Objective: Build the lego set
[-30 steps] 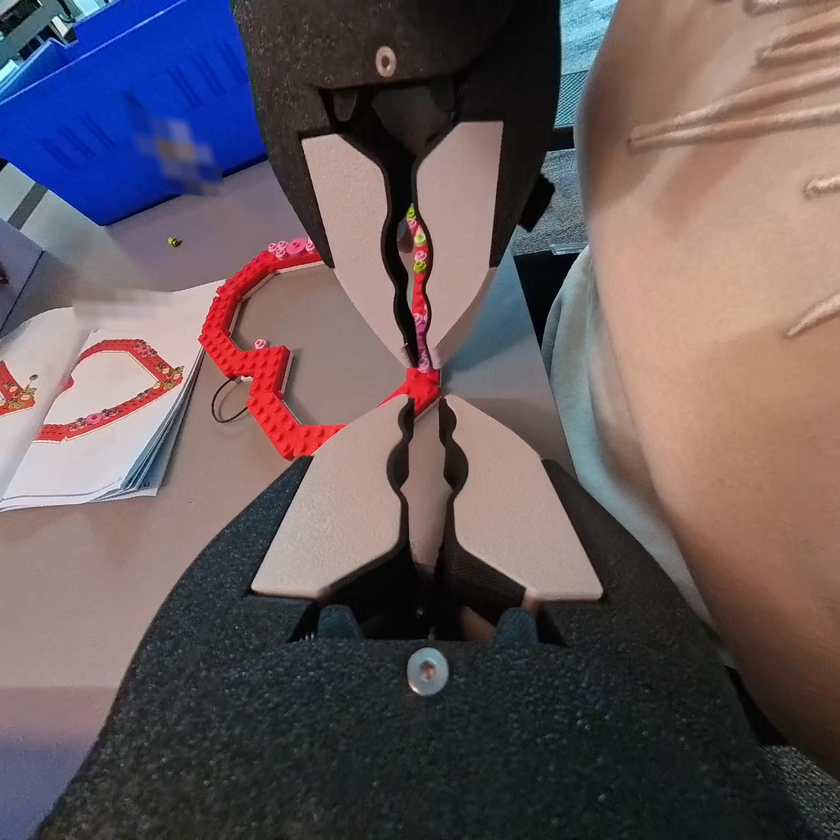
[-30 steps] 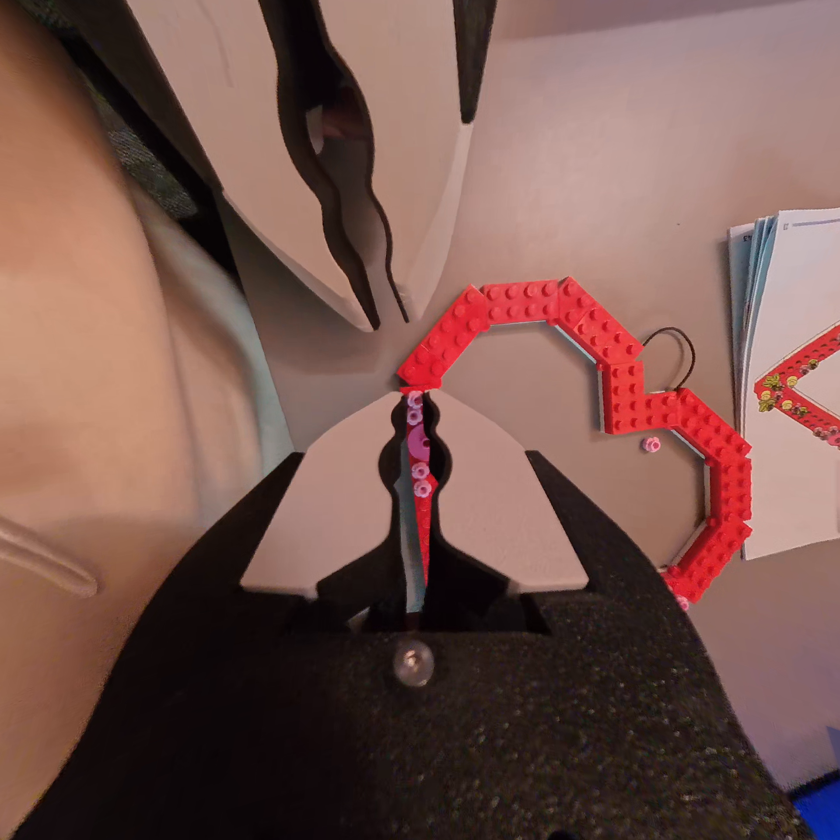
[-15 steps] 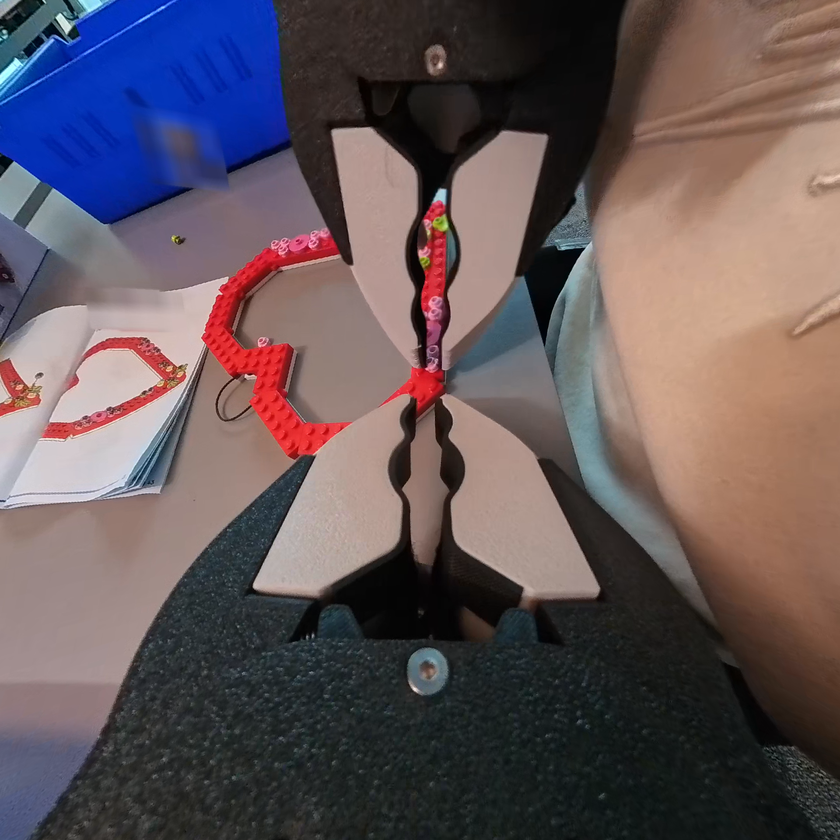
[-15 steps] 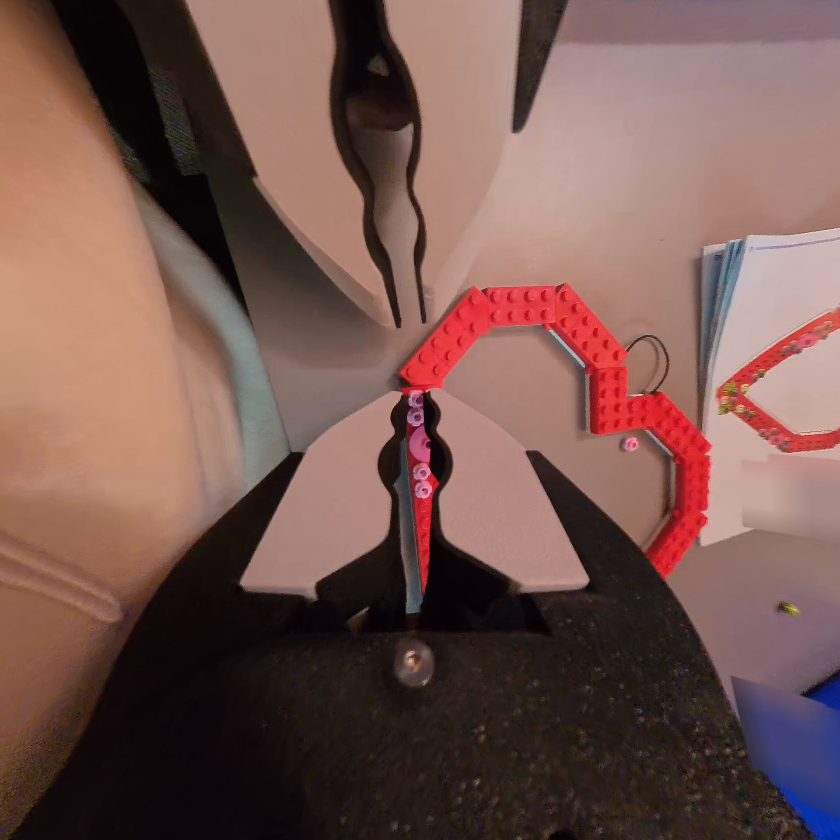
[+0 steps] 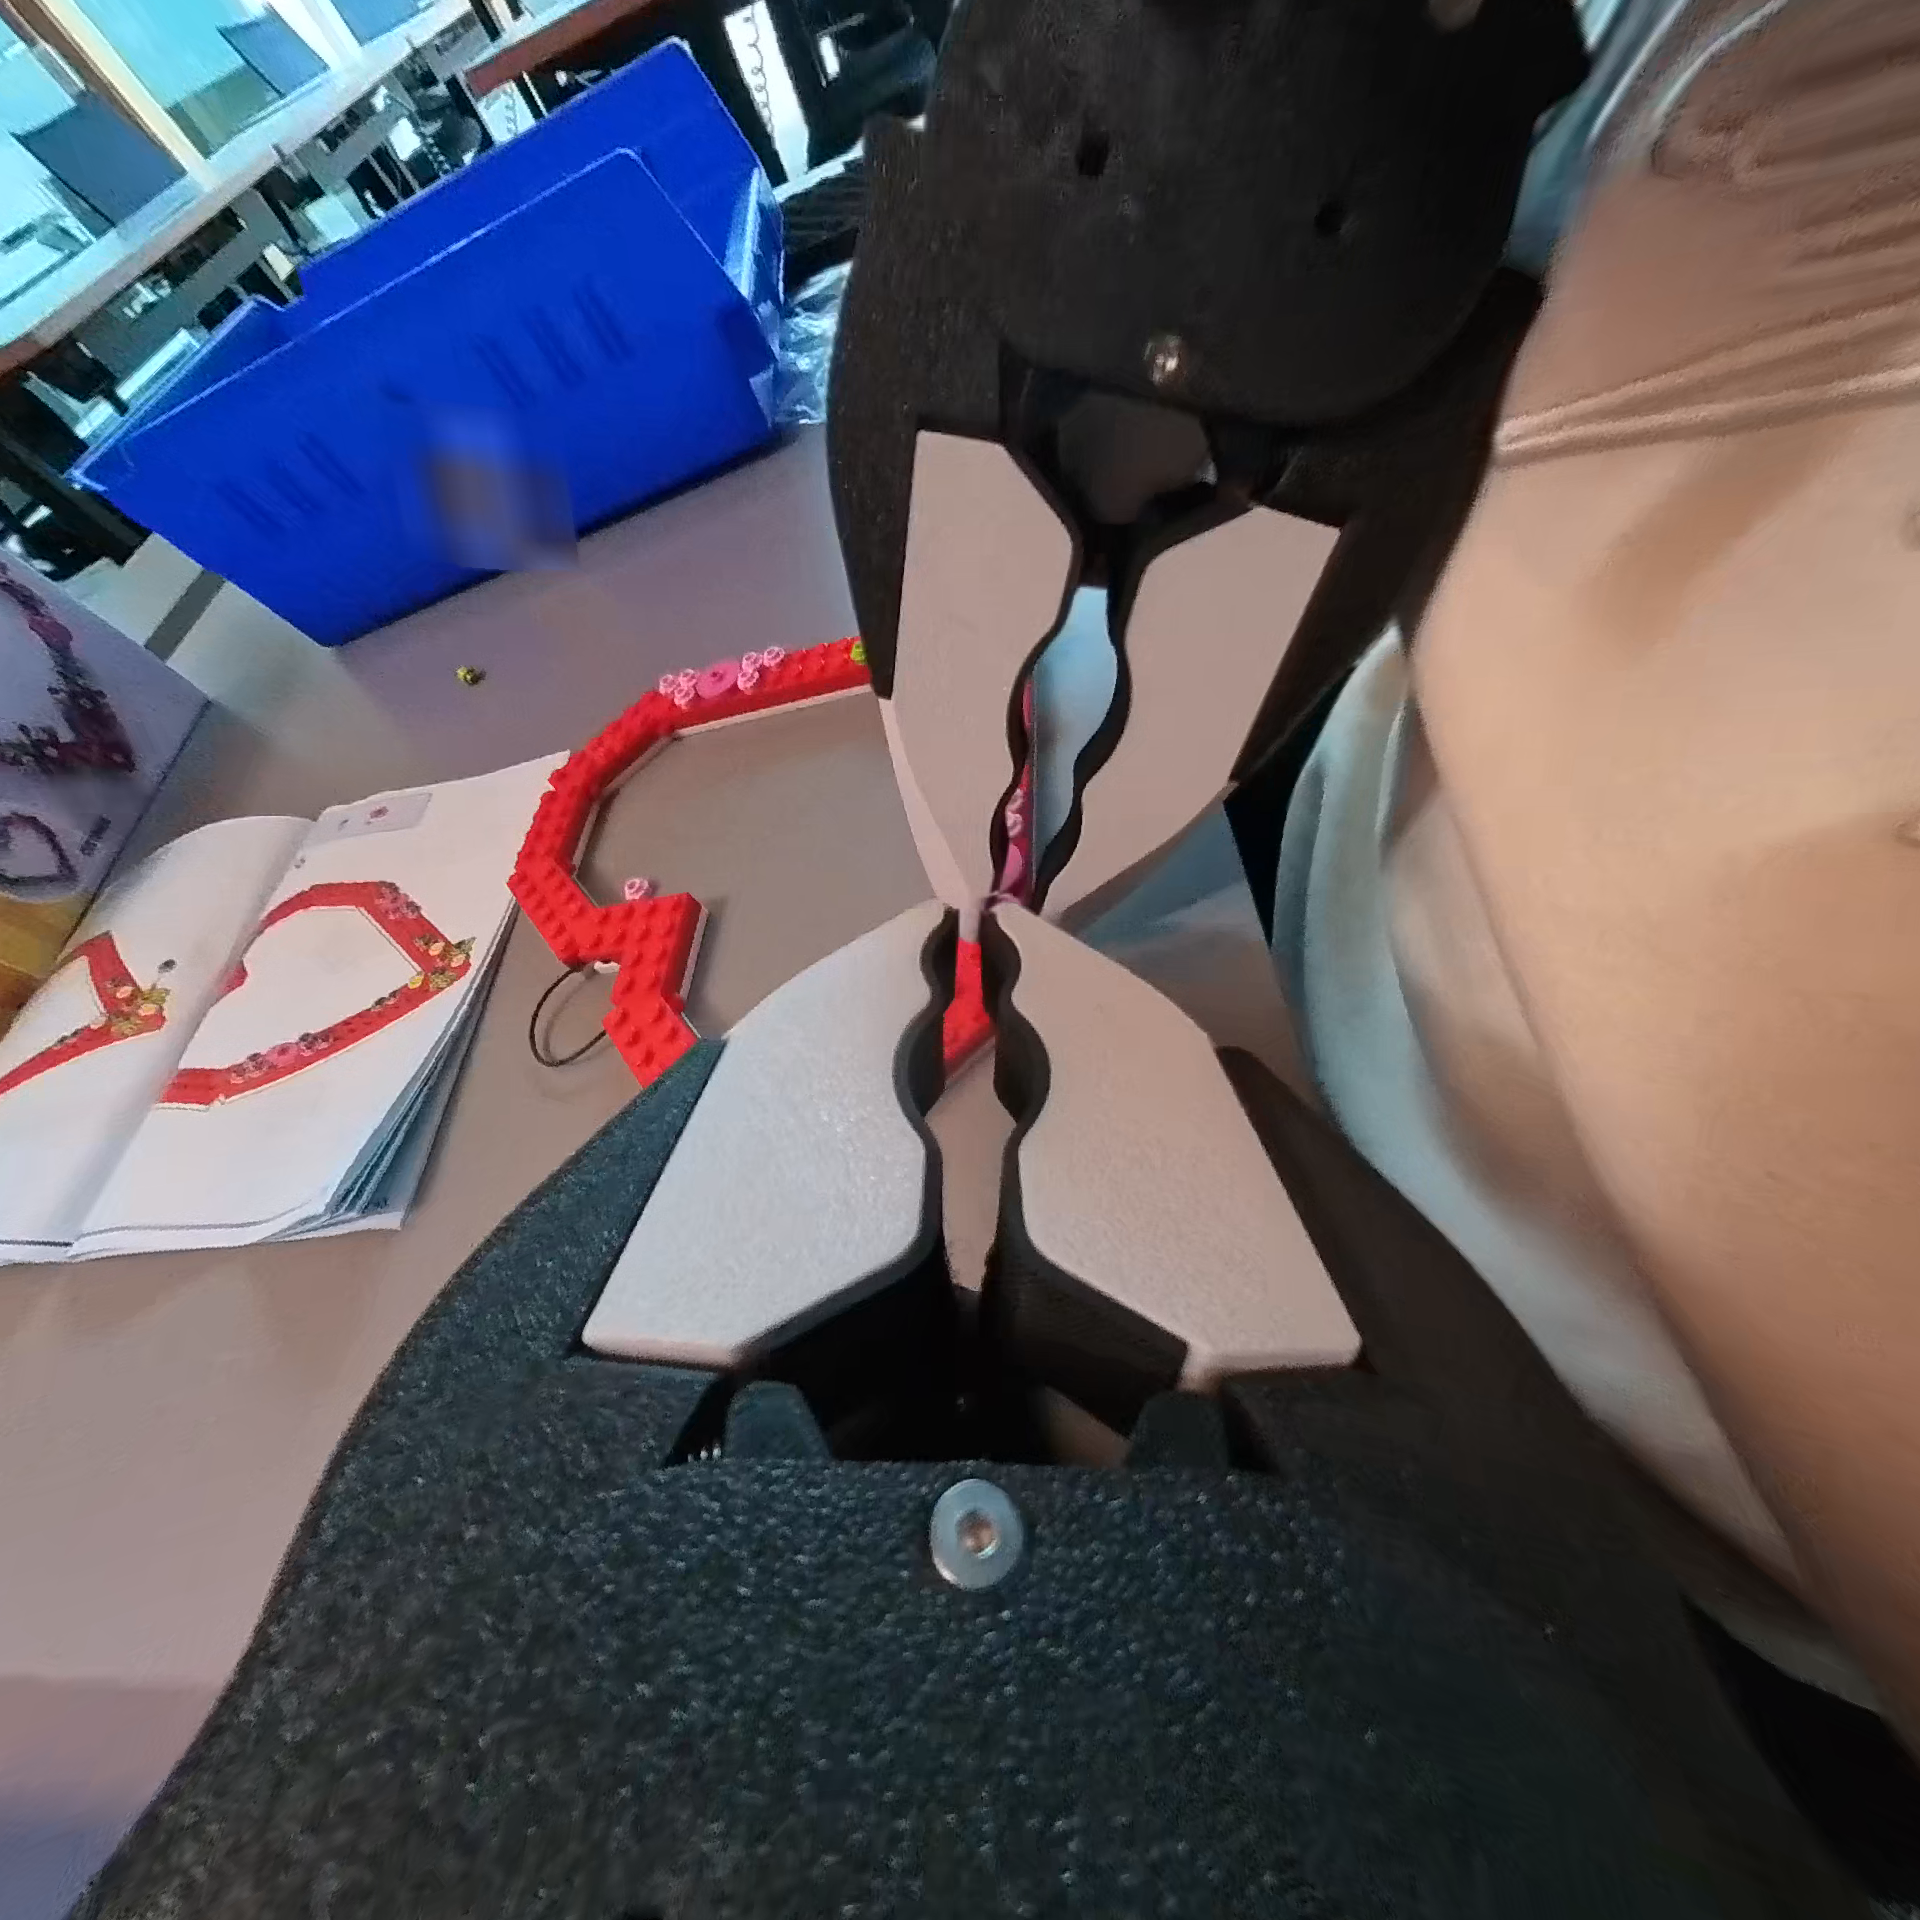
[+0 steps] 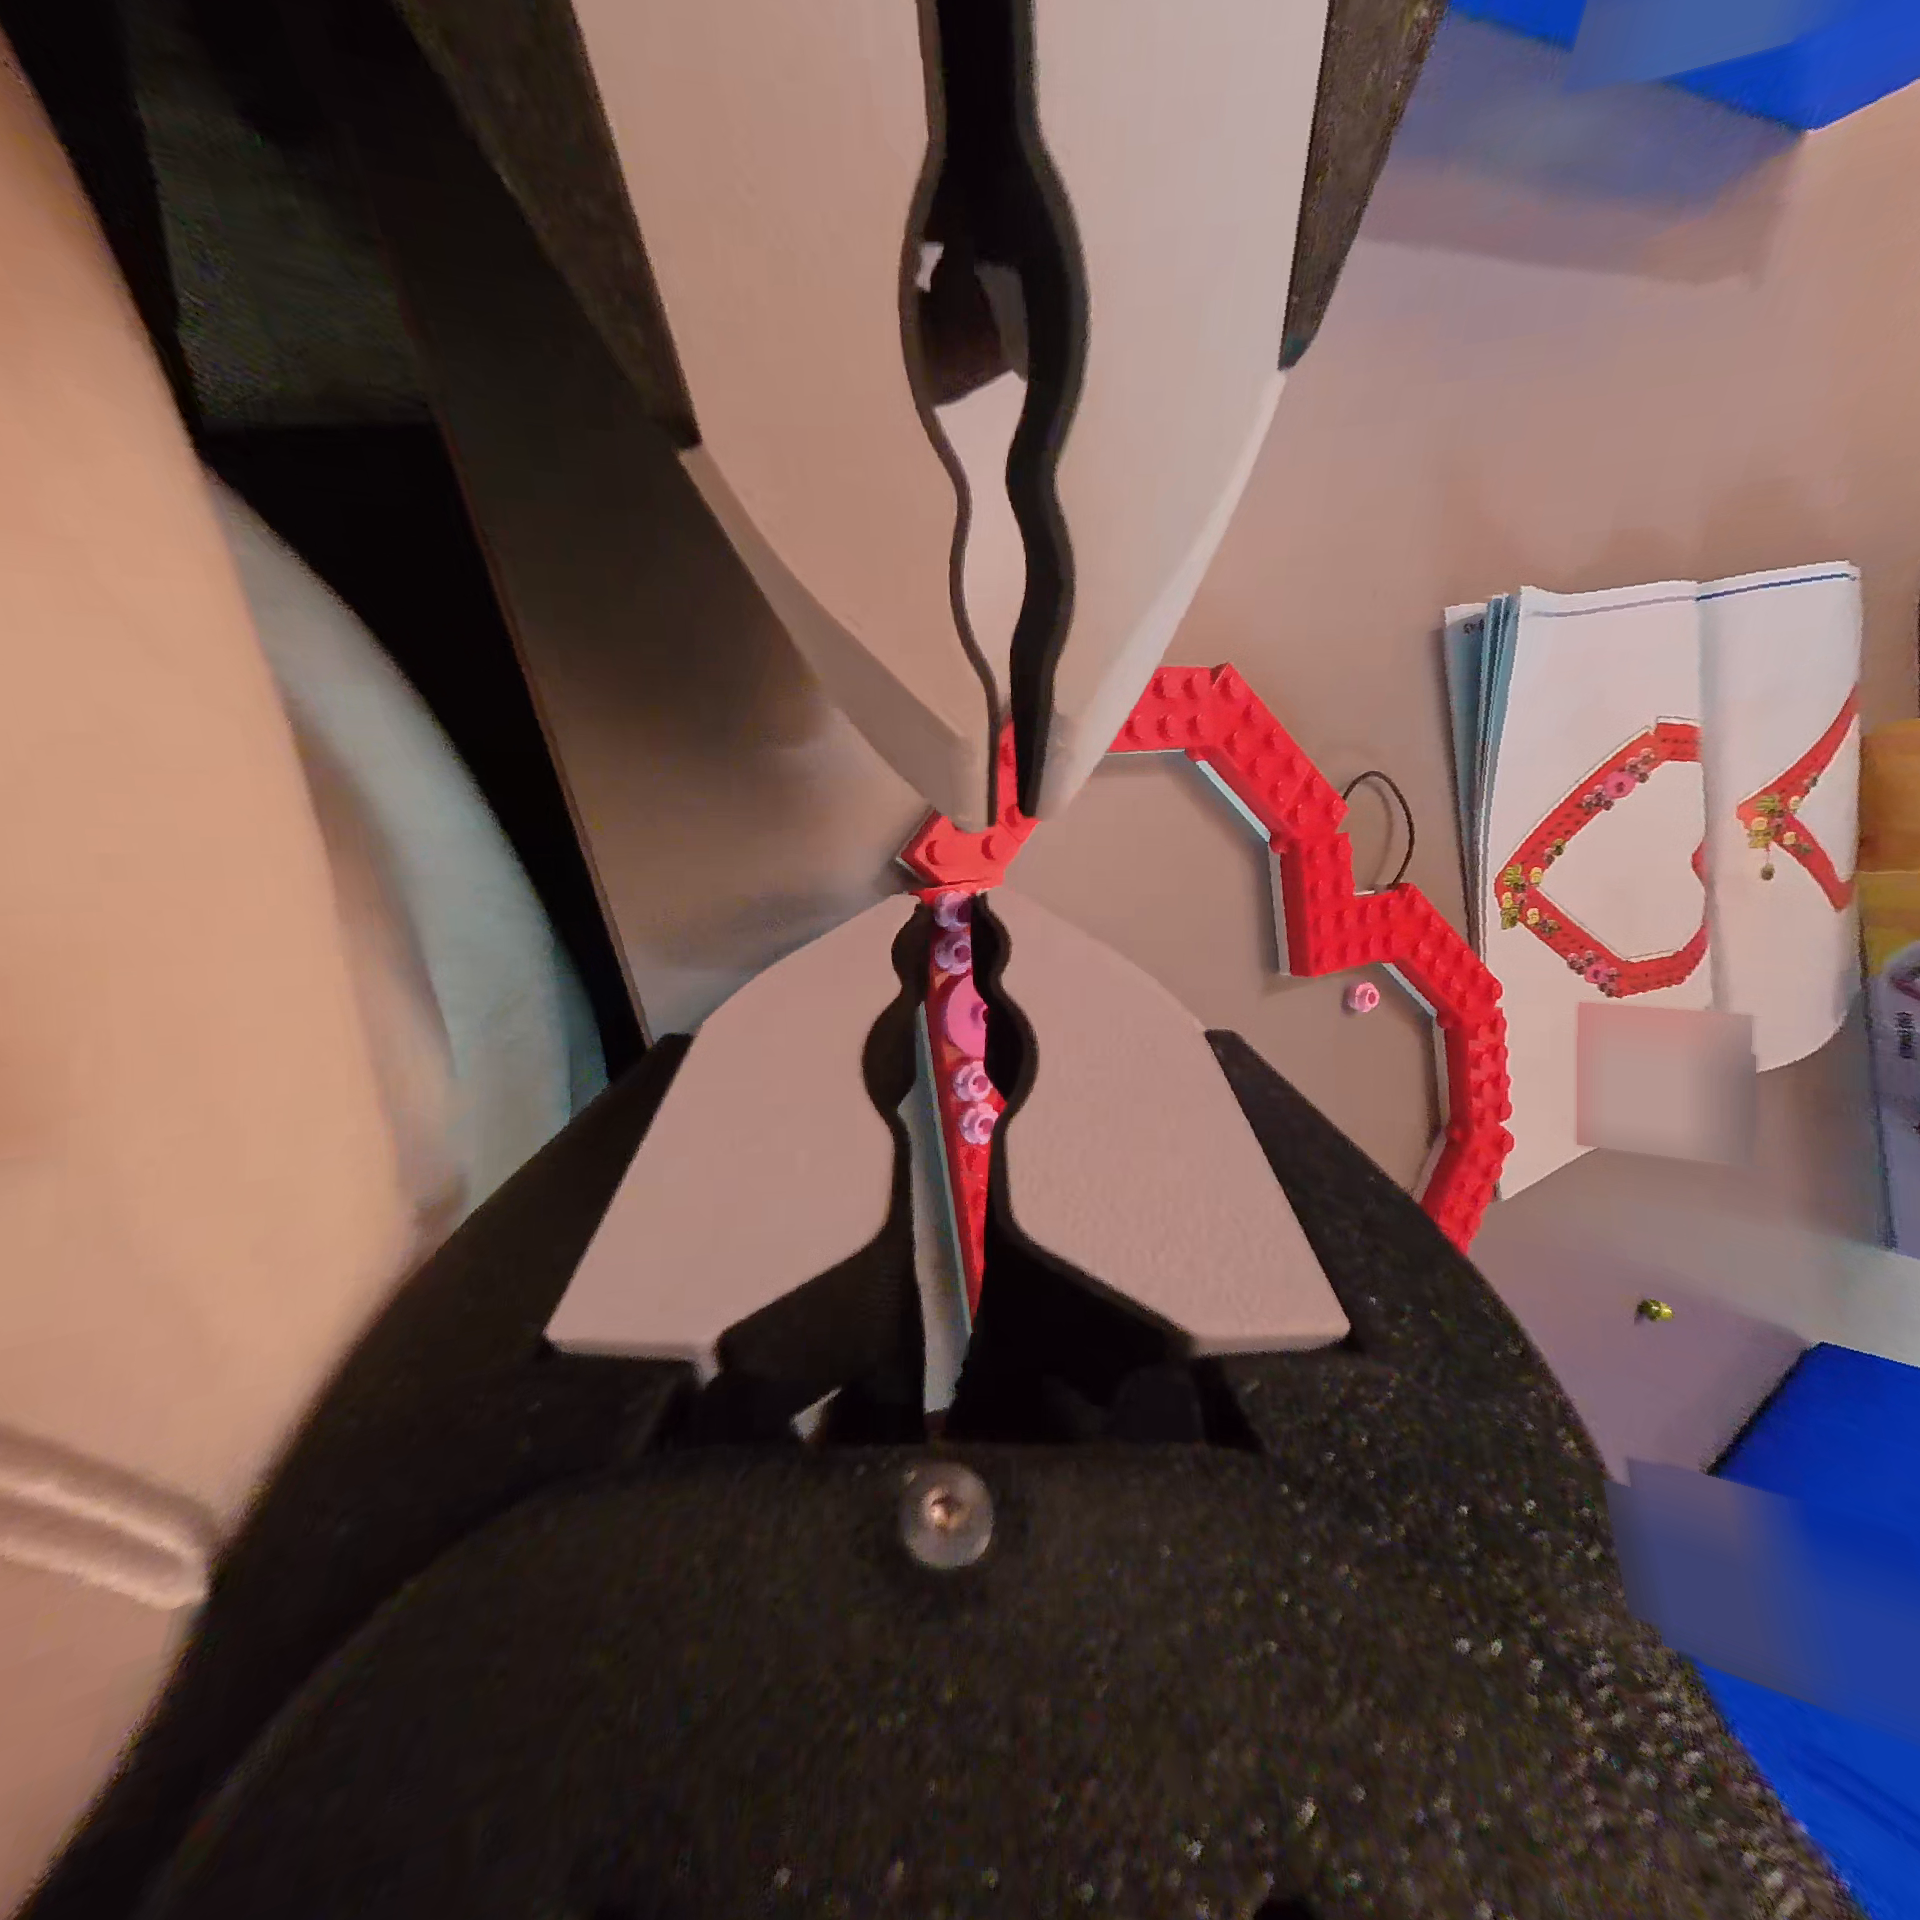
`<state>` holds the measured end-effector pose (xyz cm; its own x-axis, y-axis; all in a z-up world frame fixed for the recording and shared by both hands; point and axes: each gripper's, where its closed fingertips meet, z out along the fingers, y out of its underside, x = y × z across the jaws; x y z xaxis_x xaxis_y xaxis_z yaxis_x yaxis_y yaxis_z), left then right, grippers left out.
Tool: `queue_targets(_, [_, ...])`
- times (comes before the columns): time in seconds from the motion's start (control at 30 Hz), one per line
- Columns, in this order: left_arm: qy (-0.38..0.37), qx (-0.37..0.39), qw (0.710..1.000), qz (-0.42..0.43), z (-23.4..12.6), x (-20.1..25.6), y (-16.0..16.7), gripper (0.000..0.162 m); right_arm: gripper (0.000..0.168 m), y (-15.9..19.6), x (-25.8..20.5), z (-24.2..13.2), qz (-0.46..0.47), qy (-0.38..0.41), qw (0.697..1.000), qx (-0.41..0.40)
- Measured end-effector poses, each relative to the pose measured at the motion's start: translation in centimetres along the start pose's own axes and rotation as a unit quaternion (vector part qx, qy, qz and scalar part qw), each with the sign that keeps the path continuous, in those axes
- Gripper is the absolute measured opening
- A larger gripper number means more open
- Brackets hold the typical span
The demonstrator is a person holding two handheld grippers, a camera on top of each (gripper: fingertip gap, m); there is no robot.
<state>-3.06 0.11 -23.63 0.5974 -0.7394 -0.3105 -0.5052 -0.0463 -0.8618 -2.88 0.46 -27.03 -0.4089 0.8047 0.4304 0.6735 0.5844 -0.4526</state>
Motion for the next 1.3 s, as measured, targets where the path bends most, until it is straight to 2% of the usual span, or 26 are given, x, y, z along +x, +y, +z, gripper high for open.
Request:
queue_targets(0.23, [-0.001, -0.016, 1.000, 0.005, 0.2, 0.1, 0.4, 0.004, 0.008, -0.1, 0.0, -0.1, 0.025, -0.016, 0.999, 0.015])
queue_targets(0.47, [-0.006, -0.023, 1.000, 0.005, 0.0, -0.1, 0.8, 0.004, 0.019, 0.0, 0.3, -0.5, 0.058, -0.039, 0.997, 0.026])
queue_targets(0.6, [0.002, -0.054, 0.998, 0.010, 0.2, 0.2, 1.6, 0.004, 0.016, -0.9, 0.0, -1.6, 0.143, -0.122, 0.980, 0.064])
queue_targets(0.73, [-0.006, -0.096, 0.995, 0.022, 0.7, 0.0, 2.8, 0.003, 0.009, -0.2, 0.8, -1.6, 0.126, -0.103, 0.985, 0.053])
queue_targets(0.87, [-0.045, -0.038, 0.998, -0.004, -0.8, -1.7, 1.9, 0.002, 0.005, -0.8, -2.5, -3.8, 0.114, -0.228, 0.962, 0.094])
queue_targets(0.97, [-0.063, 0.018, 0.998, -0.017, -1.9, -2.6, 0.7, 0.002, 0.006, 0.8, -3.8, -4.9, 0.131, -0.268, 0.950, 0.092])
queue_targets(1.17, [-0.114, 0.063, 0.991, -0.014, -2.5, -3.4, -0.5, 0.003, 0.006, 2.6, -6.5, -5.6, 0.138, -0.237, 0.954, 0.118])
queue_targets(1.3, [-0.137, 0.067, 0.988, -0.006, -2.1, -3.3, -1.0, 0.003, 0.009, 5.6, -8.9, -4.1, 0.137, -0.213, 0.965, 0.071])
